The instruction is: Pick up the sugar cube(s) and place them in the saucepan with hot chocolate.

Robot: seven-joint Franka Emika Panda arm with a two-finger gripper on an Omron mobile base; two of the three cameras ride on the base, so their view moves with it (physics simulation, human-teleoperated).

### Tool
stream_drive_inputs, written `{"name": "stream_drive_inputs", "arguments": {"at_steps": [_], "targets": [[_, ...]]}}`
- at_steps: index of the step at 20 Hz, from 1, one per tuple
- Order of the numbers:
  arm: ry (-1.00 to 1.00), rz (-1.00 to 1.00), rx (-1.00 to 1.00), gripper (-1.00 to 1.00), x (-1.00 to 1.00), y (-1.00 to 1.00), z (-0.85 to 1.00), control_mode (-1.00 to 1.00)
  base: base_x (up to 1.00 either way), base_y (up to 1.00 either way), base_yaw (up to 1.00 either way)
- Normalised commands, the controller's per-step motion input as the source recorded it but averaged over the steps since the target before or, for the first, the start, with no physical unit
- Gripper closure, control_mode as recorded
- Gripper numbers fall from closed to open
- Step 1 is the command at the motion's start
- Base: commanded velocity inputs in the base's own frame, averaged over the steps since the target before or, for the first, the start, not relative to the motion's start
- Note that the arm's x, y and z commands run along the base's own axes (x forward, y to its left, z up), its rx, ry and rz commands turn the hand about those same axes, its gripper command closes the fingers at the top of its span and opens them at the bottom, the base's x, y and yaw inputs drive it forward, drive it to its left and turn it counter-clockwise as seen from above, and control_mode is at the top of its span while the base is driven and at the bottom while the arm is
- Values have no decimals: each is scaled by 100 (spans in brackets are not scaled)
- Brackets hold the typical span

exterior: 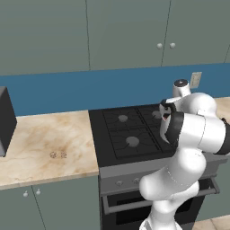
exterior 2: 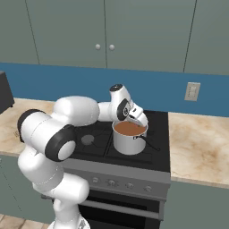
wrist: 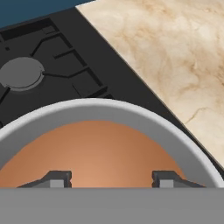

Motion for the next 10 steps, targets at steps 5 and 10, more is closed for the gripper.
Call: {"name": "stream_drive_inputs", "arguments": {"at_steps": [5,10], "targets": [[0,0,0,-100,0,0,0,-100,0,0,0],[-4,0,-1,-100,-35,6,2,-100,0,0,0]]}}
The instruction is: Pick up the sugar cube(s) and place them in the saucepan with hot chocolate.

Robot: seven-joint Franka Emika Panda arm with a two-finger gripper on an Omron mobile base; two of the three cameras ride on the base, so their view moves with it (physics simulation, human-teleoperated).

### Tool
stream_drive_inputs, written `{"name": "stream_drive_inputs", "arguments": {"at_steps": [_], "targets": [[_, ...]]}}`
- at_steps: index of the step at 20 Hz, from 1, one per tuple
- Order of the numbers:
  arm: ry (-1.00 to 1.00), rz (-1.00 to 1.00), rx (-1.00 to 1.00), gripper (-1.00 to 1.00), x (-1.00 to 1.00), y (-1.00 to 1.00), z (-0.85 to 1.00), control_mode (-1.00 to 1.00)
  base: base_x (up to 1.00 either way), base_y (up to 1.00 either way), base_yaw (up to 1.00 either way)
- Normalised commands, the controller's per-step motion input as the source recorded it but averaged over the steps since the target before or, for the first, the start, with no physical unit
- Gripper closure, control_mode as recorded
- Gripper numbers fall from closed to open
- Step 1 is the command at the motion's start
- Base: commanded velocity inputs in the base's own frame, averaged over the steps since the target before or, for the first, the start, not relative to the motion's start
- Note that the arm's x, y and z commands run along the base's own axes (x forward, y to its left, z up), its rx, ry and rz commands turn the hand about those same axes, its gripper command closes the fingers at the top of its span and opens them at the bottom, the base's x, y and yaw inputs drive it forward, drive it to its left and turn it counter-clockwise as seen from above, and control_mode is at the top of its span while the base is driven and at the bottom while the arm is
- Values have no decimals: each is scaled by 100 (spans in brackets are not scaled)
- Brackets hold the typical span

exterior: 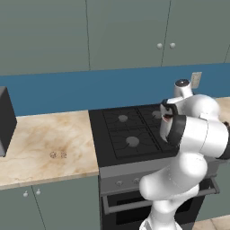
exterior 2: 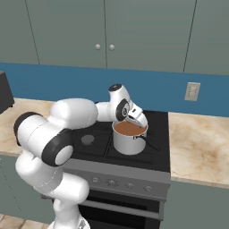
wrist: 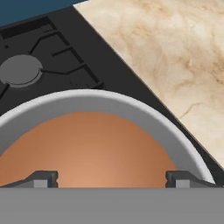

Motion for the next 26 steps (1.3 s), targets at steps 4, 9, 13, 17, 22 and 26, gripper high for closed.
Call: {"name": "stream_drive_inputs", "arguments": {"at_steps": [4,9,13,17,22,26], "targets": [[-11,0,-10,-100,-54,55,9,-100,0,0,0],[-10,7,-1,-100,-54,98,21,-100,0,0,0],[-13,12,0,-100,-47,100,39,-100,0,0,0],[0,17,-2,-100,-7,100,50,-100,0,0,0],[8,18,0,-100,-3,100,37,-100,0,0,0],[10,21,0,-100,-11,100,15,-100,0,0,0]]}}
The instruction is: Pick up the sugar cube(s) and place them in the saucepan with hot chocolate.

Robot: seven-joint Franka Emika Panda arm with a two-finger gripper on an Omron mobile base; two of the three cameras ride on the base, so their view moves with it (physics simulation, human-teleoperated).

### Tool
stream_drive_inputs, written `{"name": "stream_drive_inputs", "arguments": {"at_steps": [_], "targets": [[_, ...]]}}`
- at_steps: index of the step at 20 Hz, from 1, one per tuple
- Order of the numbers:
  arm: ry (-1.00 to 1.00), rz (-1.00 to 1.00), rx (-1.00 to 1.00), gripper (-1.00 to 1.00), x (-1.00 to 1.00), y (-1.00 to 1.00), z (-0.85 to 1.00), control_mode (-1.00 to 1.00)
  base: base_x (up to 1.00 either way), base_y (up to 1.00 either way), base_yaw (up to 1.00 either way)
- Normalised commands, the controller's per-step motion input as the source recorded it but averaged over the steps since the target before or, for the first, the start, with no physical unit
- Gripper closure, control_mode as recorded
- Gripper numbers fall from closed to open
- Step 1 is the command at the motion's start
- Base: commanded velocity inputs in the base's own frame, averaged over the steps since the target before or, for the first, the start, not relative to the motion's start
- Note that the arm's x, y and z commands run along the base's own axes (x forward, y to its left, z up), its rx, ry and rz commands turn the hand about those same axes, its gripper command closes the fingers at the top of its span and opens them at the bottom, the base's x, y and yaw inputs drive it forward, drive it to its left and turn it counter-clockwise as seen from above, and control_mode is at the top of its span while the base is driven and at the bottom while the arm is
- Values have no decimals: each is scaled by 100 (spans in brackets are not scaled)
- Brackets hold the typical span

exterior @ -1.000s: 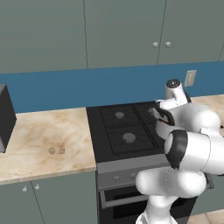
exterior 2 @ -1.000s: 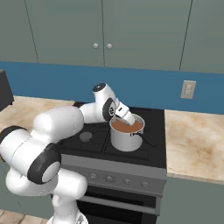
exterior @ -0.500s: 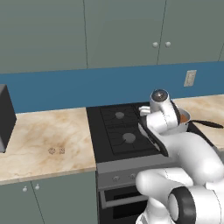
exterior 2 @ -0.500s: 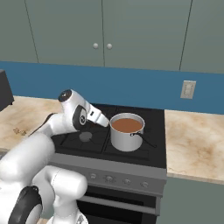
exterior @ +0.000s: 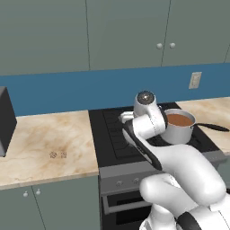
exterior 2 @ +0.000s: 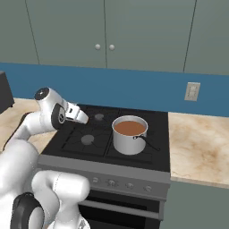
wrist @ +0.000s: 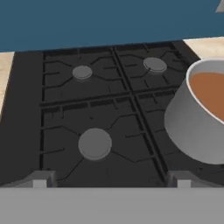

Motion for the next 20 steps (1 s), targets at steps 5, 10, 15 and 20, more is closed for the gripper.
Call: {"name": "stream_drive_inputs", "arguments": {"at_steps": [5,10,15,20], "targets": [[4,25,0,-100,-26,93,0,-100,0,0,0],[3,21,-1,-100,-29,87,0,-100,0,0,0],[14,25,0,-100,-25,61,0,-100,0,0,0],[25,28,7,-100,-8,26,0,-100,0,0,0]]}}
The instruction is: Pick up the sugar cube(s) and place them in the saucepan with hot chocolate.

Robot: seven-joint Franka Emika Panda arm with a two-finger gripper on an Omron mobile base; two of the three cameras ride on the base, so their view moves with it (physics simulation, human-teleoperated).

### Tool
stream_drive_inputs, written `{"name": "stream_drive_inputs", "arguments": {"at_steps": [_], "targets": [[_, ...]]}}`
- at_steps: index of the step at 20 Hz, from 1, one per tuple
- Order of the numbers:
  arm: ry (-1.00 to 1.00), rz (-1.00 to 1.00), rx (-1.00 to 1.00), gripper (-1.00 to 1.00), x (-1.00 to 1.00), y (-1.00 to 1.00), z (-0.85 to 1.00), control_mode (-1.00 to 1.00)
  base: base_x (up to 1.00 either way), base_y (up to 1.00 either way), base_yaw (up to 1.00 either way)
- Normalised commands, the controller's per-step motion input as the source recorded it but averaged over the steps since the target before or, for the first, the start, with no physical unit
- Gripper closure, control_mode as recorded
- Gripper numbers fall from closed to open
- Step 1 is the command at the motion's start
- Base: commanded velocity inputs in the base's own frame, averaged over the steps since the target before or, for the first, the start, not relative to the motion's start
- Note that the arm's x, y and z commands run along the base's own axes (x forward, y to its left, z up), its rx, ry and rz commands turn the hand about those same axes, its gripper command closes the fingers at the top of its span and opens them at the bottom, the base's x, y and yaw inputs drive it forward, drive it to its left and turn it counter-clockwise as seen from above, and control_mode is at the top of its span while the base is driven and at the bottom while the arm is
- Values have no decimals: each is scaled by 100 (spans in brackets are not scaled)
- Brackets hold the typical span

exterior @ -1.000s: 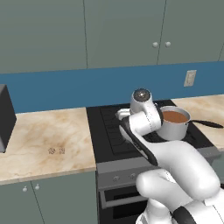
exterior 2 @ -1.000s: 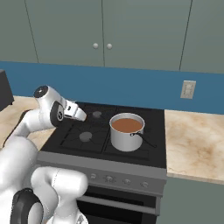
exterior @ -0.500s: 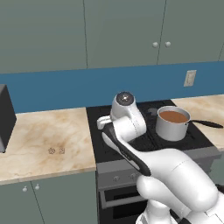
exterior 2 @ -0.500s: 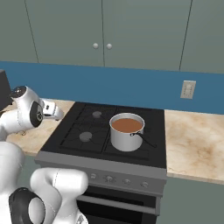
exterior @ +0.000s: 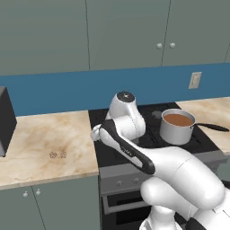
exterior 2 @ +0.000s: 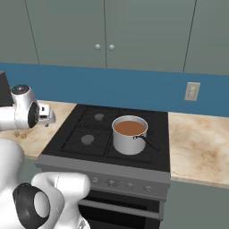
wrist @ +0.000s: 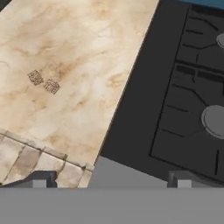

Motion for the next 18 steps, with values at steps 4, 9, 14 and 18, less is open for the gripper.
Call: {"name": "stream_drive_inputs", "arguments": {"at_steps": [4,9,14,18], "targets": [[36,18,4,-100,0,58,0,-100,0,0,0],[9,0,0,-100,1,23,-1,-100,0,0,0],[3,1,-1,-100,0,38,-6,-100,0,0,0],[0,0,-6,-100,0,36,-11,-100,0,0,0]]}}
